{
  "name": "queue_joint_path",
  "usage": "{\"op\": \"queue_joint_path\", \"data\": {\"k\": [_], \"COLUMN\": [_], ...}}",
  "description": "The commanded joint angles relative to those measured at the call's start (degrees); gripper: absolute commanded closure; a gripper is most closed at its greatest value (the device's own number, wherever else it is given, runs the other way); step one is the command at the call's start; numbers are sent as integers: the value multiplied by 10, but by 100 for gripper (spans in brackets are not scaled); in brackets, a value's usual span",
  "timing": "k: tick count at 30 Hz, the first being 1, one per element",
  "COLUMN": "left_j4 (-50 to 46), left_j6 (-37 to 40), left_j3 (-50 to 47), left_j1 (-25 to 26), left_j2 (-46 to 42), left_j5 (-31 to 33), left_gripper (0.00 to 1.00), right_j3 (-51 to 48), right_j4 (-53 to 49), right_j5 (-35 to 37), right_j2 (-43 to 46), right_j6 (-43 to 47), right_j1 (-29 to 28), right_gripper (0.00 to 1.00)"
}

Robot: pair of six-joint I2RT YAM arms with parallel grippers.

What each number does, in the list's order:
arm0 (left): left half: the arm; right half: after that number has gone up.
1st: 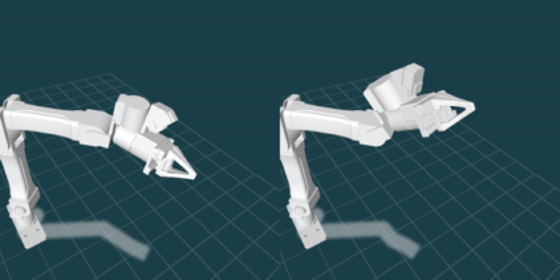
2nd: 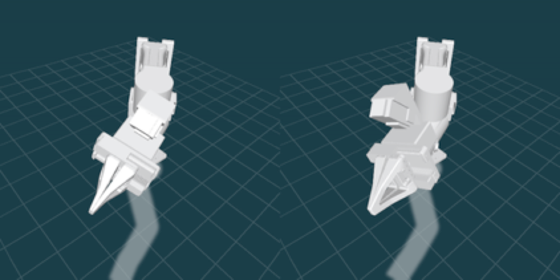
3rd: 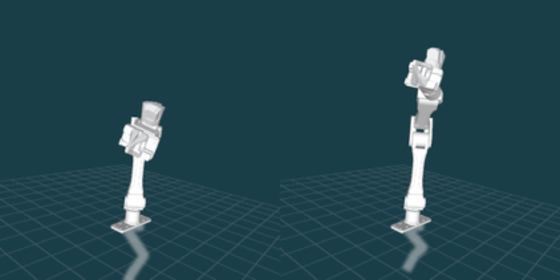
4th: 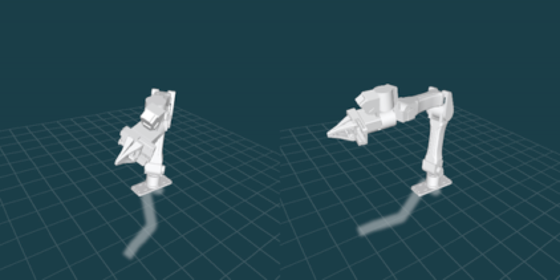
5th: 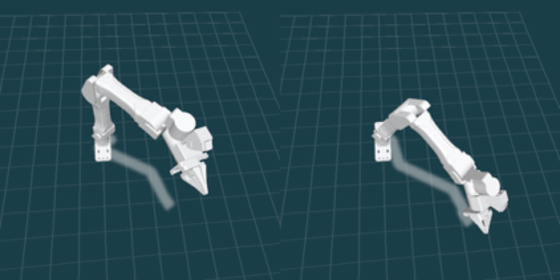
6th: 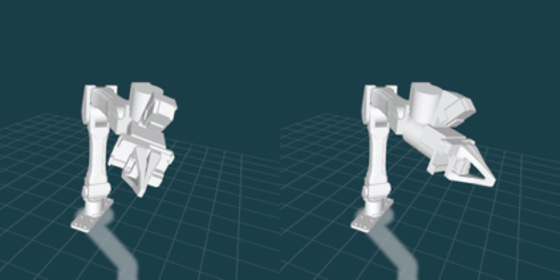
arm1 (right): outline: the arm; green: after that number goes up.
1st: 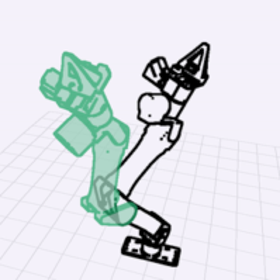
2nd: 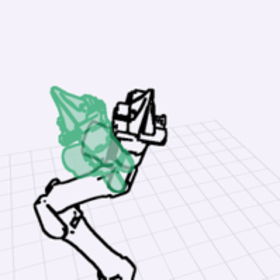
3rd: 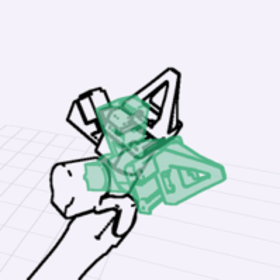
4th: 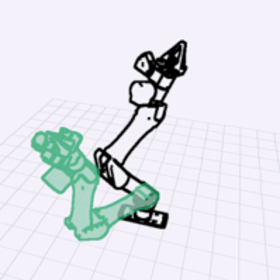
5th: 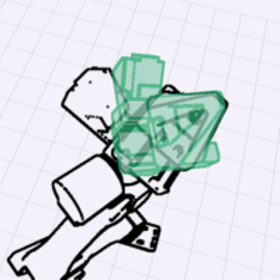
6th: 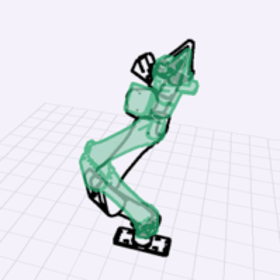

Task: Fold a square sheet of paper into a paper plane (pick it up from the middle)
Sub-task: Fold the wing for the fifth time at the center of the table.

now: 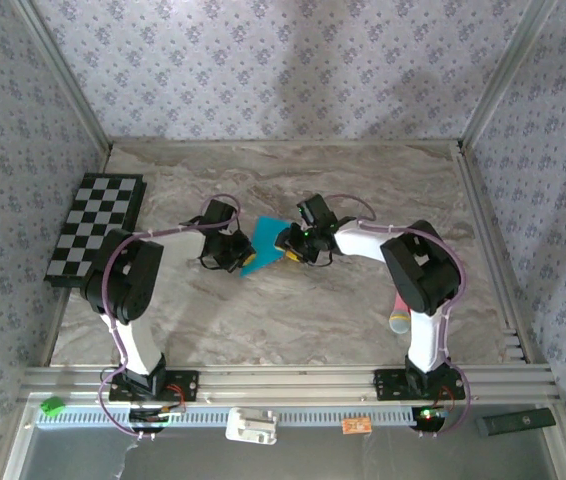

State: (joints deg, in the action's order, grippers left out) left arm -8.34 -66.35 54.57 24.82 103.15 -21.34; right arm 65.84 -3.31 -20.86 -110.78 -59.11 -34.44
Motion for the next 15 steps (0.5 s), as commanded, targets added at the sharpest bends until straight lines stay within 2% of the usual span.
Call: {"op": "queue_joint_path", "data": {"k": [1,15], "left_j4": [-12,-4], "left_j6": [-16,-21], "left_j3": [-16,-19], "left_j1": [-3,-5], "left_j2": [0,7], "left_j5": [-4,-14], "left_gripper": [91,91], "right_j3": [20,57], "right_j4": [-8,-52], "right_j5": [-3,-2], "right_j2": [-14,-40], "right_j6": [-7,0], "right_j1": [-6,-15], "right_gripper": [61,63]}}
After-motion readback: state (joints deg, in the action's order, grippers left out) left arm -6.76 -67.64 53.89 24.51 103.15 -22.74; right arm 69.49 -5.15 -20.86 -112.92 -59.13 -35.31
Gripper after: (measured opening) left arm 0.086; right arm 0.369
